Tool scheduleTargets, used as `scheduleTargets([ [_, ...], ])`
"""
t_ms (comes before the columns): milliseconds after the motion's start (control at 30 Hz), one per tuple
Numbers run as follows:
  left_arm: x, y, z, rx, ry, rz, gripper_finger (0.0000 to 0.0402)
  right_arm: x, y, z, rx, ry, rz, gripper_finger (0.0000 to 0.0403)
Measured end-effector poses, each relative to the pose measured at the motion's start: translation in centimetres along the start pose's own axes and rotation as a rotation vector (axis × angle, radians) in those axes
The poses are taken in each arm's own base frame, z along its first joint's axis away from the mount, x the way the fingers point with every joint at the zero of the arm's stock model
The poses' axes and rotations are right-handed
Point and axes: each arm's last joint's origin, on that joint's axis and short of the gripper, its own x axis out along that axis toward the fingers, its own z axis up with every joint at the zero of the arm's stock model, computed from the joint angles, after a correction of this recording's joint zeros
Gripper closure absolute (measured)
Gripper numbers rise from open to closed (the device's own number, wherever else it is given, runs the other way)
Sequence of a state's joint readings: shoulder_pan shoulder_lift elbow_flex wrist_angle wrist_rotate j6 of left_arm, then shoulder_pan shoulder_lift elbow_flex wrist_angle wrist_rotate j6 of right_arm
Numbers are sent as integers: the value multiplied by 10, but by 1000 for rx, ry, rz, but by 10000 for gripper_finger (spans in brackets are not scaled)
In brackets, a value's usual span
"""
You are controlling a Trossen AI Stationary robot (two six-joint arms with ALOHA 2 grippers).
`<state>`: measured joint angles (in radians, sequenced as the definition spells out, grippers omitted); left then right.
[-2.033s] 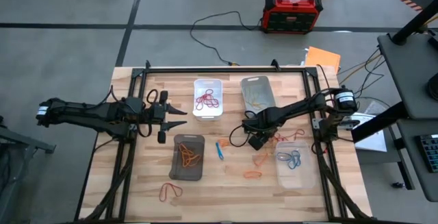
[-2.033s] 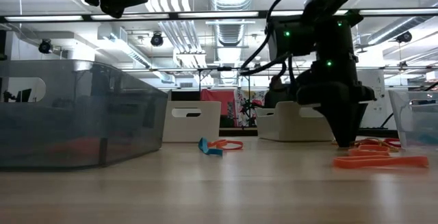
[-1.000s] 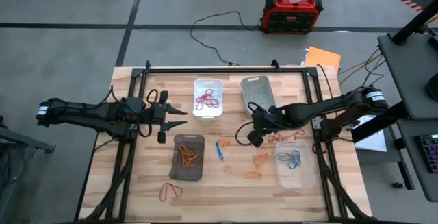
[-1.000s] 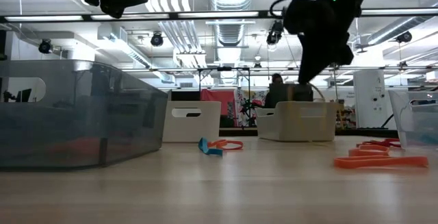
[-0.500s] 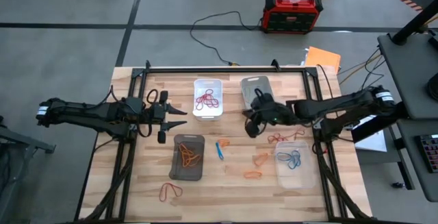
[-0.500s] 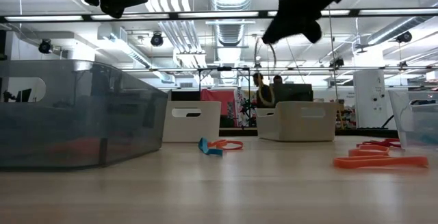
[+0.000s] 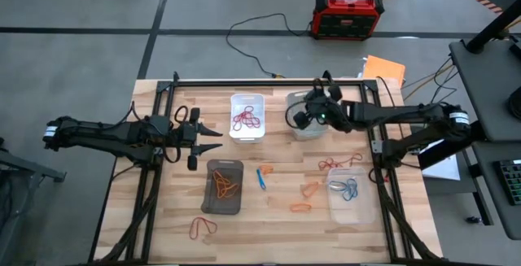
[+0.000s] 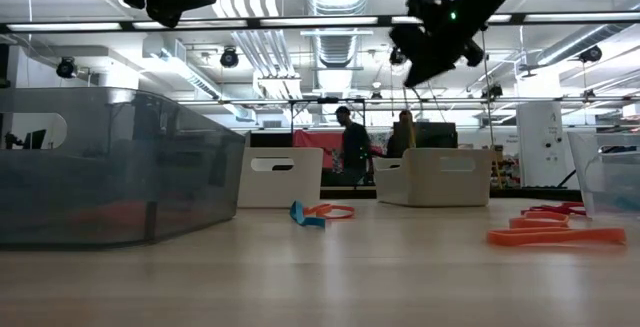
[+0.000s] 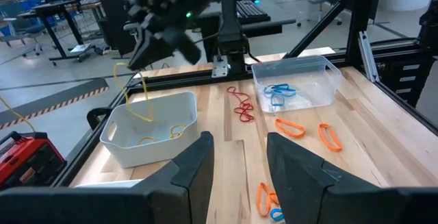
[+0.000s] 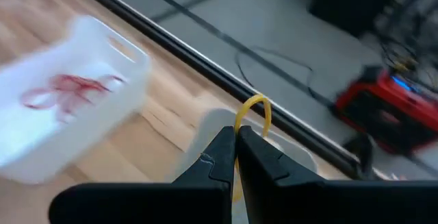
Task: Sort rubber bands into baskets
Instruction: Put the yellow rubber band into the gray bin, then put the orange rubber band into the black bin
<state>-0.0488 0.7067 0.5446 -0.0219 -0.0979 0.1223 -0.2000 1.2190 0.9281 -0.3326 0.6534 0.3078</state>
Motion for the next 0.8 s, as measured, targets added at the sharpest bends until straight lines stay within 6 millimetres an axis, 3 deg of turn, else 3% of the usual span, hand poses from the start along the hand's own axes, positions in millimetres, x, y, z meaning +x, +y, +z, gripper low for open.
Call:
scheduleTargets([
  [167,0,0,0,-2,0,0,280,17,-12,-7,25,112,-19,394],
  [400,0,0,0,-11,0,0,280,28,-11,-13,53,154,-33,388],
  [800,0,0,0,-36,1,0,280,29,-11,-13,66,157,-35,300],
])
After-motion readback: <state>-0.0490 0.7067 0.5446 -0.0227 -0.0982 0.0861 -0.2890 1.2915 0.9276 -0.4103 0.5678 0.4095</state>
